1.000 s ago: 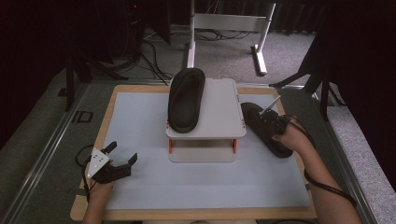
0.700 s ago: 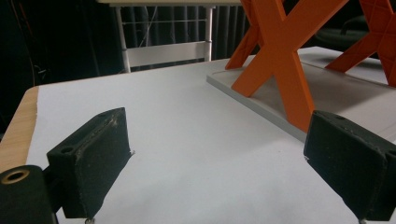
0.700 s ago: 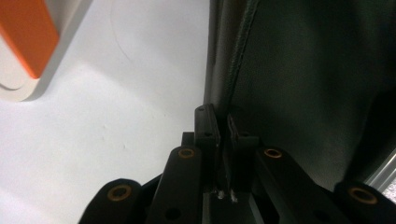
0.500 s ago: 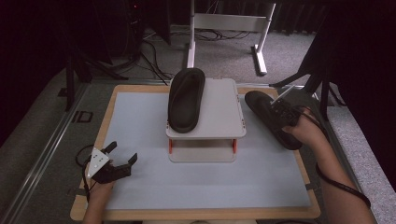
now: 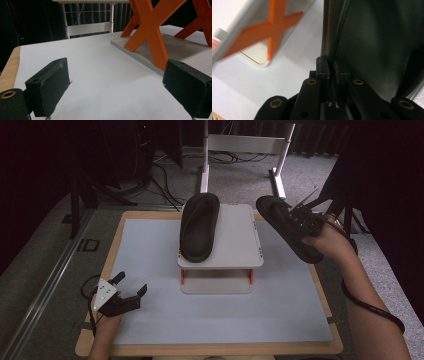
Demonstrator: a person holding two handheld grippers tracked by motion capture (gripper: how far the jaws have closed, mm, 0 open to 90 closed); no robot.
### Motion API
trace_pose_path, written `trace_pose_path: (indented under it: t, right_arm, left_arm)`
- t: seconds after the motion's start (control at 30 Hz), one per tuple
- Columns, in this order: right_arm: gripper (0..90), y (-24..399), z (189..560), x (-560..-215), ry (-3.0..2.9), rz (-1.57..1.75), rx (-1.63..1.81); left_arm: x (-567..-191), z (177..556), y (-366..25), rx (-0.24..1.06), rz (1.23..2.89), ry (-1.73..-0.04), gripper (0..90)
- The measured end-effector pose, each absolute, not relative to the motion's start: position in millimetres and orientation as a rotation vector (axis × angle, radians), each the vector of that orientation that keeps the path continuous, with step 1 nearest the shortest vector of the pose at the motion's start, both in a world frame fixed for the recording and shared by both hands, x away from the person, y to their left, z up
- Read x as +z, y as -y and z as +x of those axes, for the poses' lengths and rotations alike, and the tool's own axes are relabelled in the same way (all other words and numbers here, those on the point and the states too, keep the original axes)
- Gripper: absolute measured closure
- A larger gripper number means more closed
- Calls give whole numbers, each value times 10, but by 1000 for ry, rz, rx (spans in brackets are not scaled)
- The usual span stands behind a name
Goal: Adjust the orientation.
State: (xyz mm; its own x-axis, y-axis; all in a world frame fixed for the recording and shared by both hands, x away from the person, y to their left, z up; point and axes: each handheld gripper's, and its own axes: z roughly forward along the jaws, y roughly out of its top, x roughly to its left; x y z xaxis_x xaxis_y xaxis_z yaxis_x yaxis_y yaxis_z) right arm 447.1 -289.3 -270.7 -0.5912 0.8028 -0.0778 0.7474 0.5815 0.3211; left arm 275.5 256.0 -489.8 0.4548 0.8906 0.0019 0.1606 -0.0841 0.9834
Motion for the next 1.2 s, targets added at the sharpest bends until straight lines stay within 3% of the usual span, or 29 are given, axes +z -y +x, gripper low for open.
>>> trace_pose_path:
  t: [0.37, 1.2]
  right_arm:
    - [848, 2436, 4508, -2461, -2638, 1202, 387]
    - [846, 1715, 4631, -2437, -2699, 1155, 247]
  left_arm:
    - [-4898, 2754, -2561, 792, 1555, -948, 74]
    - [-4898, 2750, -2560, 791, 1559, -937, 74]
